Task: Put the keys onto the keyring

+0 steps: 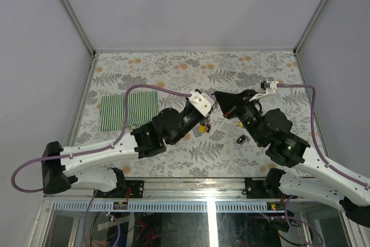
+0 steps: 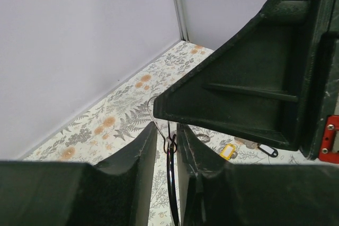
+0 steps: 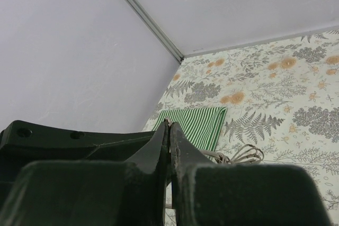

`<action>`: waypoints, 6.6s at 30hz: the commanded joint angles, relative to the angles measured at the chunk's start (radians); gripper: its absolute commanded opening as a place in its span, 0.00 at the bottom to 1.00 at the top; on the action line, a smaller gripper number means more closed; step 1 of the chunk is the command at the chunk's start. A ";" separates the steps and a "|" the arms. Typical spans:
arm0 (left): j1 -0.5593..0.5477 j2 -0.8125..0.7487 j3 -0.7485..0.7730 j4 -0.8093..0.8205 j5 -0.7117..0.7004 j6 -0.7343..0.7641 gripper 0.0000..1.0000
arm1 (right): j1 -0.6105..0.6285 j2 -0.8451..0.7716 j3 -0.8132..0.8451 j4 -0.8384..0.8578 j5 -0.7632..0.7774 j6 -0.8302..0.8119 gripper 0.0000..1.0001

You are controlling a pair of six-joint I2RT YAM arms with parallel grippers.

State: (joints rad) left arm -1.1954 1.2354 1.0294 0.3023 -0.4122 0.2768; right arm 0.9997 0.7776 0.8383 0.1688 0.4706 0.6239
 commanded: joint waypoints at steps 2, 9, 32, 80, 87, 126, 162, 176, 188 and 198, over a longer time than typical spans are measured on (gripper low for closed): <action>0.000 -0.006 0.017 0.107 -0.035 0.028 0.11 | 0.004 -0.036 0.019 0.064 0.031 -0.006 0.00; -0.001 -0.080 -0.091 0.212 0.030 0.077 0.00 | 0.004 -0.056 0.015 0.081 -0.013 -0.022 0.05; -0.002 -0.217 -0.160 0.054 0.205 0.354 0.00 | 0.004 -0.004 0.285 -0.406 -0.205 0.056 0.50; -0.009 -0.226 -0.121 0.011 0.297 0.200 0.38 | 0.004 -0.003 0.265 -0.378 -0.302 -0.081 0.00; -0.009 -0.214 -0.106 0.001 0.282 0.205 0.30 | 0.004 -0.004 0.266 -0.376 -0.316 -0.088 0.00; -0.008 -0.239 -0.151 0.040 0.257 0.319 0.00 | 0.004 -0.116 0.185 -0.331 -0.213 -0.121 0.47; -0.021 -0.252 -0.165 -0.126 0.054 0.436 0.00 | 0.004 -0.040 0.191 -0.597 -0.016 -0.057 0.48; -0.020 -0.198 -0.034 -0.332 -0.104 0.155 0.00 | -0.091 0.204 0.364 -0.832 -0.110 -0.060 0.50; 0.151 -0.117 0.066 -0.469 0.004 -0.049 0.00 | -0.577 0.231 0.087 -0.778 -0.398 -0.063 0.51; 0.179 -0.090 0.051 -0.465 0.037 -0.076 0.00 | -0.723 0.316 -0.115 -0.609 -0.408 -0.012 0.54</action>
State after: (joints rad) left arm -1.0245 1.1492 1.0660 -0.2005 -0.4007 0.2321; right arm 0.3103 1.0386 0.7410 -0.5488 0.0917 0.5999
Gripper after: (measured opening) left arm 0.070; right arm 0.537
